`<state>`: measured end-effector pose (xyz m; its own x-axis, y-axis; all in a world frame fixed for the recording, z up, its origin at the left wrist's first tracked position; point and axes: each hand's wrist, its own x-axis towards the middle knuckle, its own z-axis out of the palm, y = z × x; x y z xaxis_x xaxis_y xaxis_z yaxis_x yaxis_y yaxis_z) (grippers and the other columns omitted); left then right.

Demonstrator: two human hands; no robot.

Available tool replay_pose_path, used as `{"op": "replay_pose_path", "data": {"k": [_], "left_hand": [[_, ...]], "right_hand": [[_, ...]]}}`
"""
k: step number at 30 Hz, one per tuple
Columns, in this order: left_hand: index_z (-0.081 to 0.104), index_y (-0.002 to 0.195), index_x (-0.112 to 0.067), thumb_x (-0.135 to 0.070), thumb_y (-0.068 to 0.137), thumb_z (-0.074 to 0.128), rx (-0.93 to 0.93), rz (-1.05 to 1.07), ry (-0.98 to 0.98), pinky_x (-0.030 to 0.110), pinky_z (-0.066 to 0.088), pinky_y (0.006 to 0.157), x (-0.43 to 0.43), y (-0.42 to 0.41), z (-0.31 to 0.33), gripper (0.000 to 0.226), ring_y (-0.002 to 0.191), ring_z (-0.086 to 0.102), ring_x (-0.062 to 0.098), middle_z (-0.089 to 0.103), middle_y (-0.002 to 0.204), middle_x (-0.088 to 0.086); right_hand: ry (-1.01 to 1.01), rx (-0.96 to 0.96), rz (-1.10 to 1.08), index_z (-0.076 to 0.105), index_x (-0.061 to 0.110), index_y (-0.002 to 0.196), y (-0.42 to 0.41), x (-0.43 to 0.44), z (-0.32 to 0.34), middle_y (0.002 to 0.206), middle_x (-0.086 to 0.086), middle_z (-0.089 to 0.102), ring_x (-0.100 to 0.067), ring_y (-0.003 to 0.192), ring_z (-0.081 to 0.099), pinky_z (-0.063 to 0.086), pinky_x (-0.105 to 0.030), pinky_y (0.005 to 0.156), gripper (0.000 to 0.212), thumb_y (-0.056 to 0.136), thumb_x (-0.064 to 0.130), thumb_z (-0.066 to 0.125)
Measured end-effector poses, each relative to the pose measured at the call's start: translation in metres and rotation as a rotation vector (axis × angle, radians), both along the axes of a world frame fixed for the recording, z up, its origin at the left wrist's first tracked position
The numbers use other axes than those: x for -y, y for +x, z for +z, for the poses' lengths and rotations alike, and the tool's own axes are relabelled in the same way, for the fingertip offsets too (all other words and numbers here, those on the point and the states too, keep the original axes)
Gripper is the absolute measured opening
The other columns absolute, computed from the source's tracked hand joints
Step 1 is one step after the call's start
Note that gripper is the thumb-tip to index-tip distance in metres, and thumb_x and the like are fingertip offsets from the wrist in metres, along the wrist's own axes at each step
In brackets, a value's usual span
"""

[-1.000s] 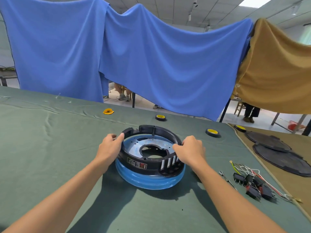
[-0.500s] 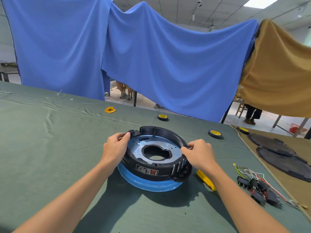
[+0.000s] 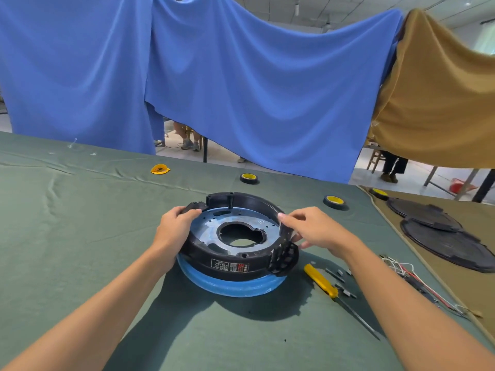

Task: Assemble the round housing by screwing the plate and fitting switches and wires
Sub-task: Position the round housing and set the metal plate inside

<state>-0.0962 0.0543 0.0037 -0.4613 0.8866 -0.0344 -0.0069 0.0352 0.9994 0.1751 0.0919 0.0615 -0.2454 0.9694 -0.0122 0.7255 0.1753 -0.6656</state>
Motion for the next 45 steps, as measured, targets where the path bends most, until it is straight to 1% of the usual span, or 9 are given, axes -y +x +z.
{"op": "replay_pose_path", "data": {"k": [6, 10, 14, 21, 25, 29, 35, 40, 45], "left_hand": [[0.071, 0.098, -0.009, -0.018, 0.085, 0.061, 0.106, 0.085, 0.006, 0.037, 0.049, 0.073, -0.015, 0.017, -0.002, 0.018, 0.077, 0.062, 0.03, 0.069, 0.085, 0.01], [0.07, 0.086, -0.011, -0.014, 0.081, 0.058, 0.099, 0.13, 0.005, 0.04, 0.047, 0.074, -0.012, 0.026, -0.004, 0.013, 0.077, 0.058, 0.031, 0.065, 0.078, 0.01], [0.07, 0.099, -0.008, -0.013, 0.081, 0.059, 0.06, 0.125, 0.001, 0.047, 0.053, 0.081, -0.002, 0.029, 0.0, 0.022, 0.082, 0.062, 0.034, 0.068, 0.087, 0.013], [0.056, 0.114, 0.0, -0.037, 0.069, 0.06, 0.171, 0.128, -0.02, 0.042, 0.049, 0.068, 0.004, 0.021, 0.004, 0.058, 0.079, 0.061, 0.032, 0.064, 0.097, 0.018], [0.052, 0.115, -0.005, -0.03, 0.09, 0.057, 0.278, 0.243, -0.035, 0.034, 0.051, 0.064, -0.006, 0.004, 0.003, 0.036, 0.069, 0.059, 0.024, 0.056, 0.086, 0.011], [0.054, 0.078, -0.009, -0.019, 0.093, 0.056, 0.206, 0.179, -0.091, 0.021, 0.049, 0.047, -0.018, -0.005, 0.0, 0.019, 0.043, 0.058, 0.013, 0.061, 0.053, 0.001], [0.064, 0.066, -0.014, -0.038, 0.069, 0.058, -0.014, 0.093, -0.14, 0.05, 0.053, 0.088, -0.028, -0.004, 0.0, 0.025, 0.084, 0.065, 0.04, 0.071, 0.078, 0.02], [0.071, 0.077, -0.004, -0.039, 0.088, 0.059, -0.035, 0.015, -0.136, 0.05, 0.055, 0.089, -0.038, -0.009, 0.006, 0.038, 0.085, 0.07, 0.036, 0.074, 0.084, 0.014], [0.066, 0.085, 0.007, -0.053, 0.075, 0.058, -0.118, -0.077, -0.141, 0.051, 0.054, 0.09, -0.043, -0.005, 0.016, 0.061, 0.085, 0.07, 0.038, 0.074, 0.087, 0.02]], "right_hand": [[0.056, -0.21, -0.191, 0.068, 0.008, 0.099, 0.038, 0.015, -0.01, 0.095, -0.013, 0.071, -0.017, 0.072, 0.065, 0.057, -0.029, 0.063, 0.032, 0.099, 0.034, 0.051], [-0.032, -0.338, -0.185, 0.065, 0.007, 0.101, 0.026, 0.027, -0.019, 0.101, -0.01, 0.069, -0.018, 0.086, 0.066, 0.059, -0.037, 0.076, 0.048, 0.094, 0.052, 0.051], [0.078, -0.188, -0.179, 0.051, 0.024, 0.101, -0.002, 0.027, -0.018, 0.097, 0.014, 0.053, -0.017, 0.102, 0.049, 0.042, -0.033, 0.082, 0.053, 0.081, 0.073, 0.052], [0.103, -0.171, -0.198, 0.063, 0.016, 0.111, -0.014, 0.004, -0.018, 0.112, -0.004, 0.066, -0.027, 0.106, 0.059, 0.052, -0.042, 0.088, 0.028, 0.085, 0.014, 0.055], [0.064, -0.274, -0.11, 0.064, 0.03, 0.081, -0.005, -0.011, -0.016, 0.097, 0.003, 0.071, -0.021, 0.096, 0.065, 0.056, -0.042, 0.085, 0.027, 0.082, 0.005, 0.055], [0.045, -0.302, -0.077, 0.066, 0.025, 0.103, -0.005, -0.028, -0.018, 0.109, 0.002, 0.069, -0.019, 0.096, 0.066, 0.056, -0.042, 0.086, 0.033, 0.082, 0.001, 0.055], [-0.019, -0.344, -0.043, 0.065, 0.024, 0.107, -0.006, -0.044, -0.015, 0.104, 0.007, 0.068, -0.01, 0.084, 0.067, 0.057, -0.021, 0.057, 0.036, 0.081, -0.001, 0.059], [-0.054, -0.315, -0.002, 0.067, 0.023, 0.11, -0.005, -0.054, -0.009, 0.107, 0.009, 0.068, -0.003, 0.09, 0.063, 0.05, -0.012, 0.051, 0.048, 0.076, -0.008, 0.056], [-0.057, -0.306, 0.029, 0.067, 0.026, 0.108, -0.008, -0.062, -0.01, 0.107, 0.01, 0.069, -0.005, 0.099, 0.064, 0.053, -0.017, 0.062, 0.051, 0.074, -0.009, 0.054]]}}
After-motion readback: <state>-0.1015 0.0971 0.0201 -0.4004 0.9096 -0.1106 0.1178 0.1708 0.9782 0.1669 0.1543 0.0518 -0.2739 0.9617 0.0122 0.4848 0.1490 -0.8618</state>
